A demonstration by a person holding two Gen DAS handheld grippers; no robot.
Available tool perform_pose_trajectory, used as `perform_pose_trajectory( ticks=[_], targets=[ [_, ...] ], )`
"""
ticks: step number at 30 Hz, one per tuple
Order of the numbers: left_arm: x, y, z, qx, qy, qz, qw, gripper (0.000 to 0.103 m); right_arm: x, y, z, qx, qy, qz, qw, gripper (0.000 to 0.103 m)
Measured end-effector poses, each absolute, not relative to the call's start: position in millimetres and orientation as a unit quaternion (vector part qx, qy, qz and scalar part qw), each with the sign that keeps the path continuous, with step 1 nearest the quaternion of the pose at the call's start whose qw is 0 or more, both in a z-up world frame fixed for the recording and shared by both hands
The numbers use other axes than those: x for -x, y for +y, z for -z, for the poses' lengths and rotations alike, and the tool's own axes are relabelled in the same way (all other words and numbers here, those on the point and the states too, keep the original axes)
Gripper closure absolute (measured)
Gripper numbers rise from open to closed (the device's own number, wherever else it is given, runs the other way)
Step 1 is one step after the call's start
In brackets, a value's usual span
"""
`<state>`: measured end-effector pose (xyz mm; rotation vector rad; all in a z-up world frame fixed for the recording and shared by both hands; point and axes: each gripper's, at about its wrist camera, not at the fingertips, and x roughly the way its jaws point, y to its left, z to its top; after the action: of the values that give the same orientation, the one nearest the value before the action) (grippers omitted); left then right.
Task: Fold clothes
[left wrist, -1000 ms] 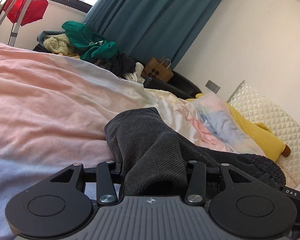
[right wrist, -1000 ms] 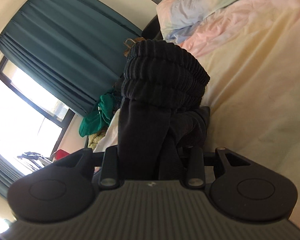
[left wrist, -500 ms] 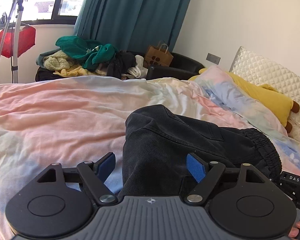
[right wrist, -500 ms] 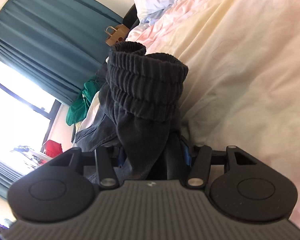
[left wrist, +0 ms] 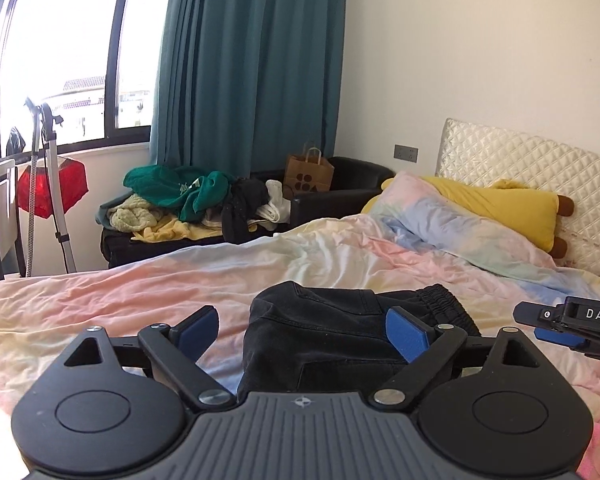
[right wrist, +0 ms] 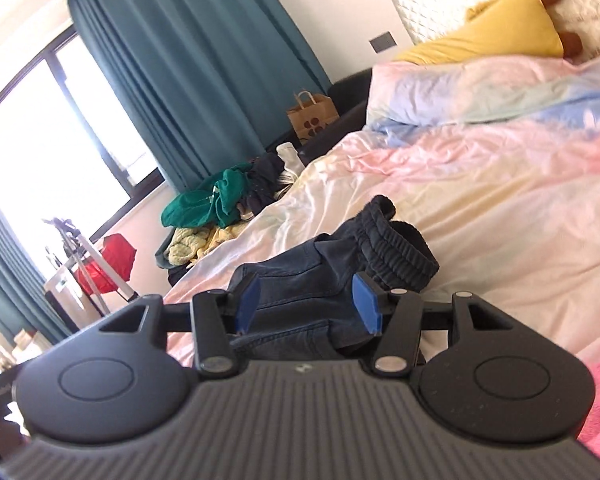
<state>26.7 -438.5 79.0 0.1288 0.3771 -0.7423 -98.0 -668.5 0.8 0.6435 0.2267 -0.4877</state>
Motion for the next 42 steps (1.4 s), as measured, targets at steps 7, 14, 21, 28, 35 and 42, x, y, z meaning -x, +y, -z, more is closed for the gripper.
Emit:
perform_pose_trajectory(
  ticks=[7,14,21,28,35,42],
  targets=[
    [48.1,-399.1,-112.7,-0.094,0.144,0.362,0.916,0.009,130.3,-609.8,-47.6,-0.233,0.108,0.221,0.941,0.048],
    [96.4,-342.6,-109.5,-0.098,0.139,0.344,0.924,0.000,152.0,-551.3,-57.2,-0.194,0.110,0.216,0.951,0.040],
    [105.1,-294.0,-100.7,-0.085,0.135,0.316,0.935,0.000,162.9,-508.9,-50.4,-0.153,0.078,0.209,0.963,0.000],
    [95.6,-268.9,-86.3,-0.070,0.142,0.322,0.934,0.000,144.5,-486.7,-29.5,-0.137,0.101,0.208,0.963,0.000],
    [79.9,-256.2,-70.1,-0.049,0.161,0.317,0.933,0.000,120.1,-471.8,-8.4,-0.094,0.145,0.228,0.958,0.000],
    [72.3,-254.4,-55.7,-0.028,0.162,0.312,0.936,0.000,122.0,-460.7,-1.3,-0.055,0.144,0.250,0.956,0.000]
  ],
)
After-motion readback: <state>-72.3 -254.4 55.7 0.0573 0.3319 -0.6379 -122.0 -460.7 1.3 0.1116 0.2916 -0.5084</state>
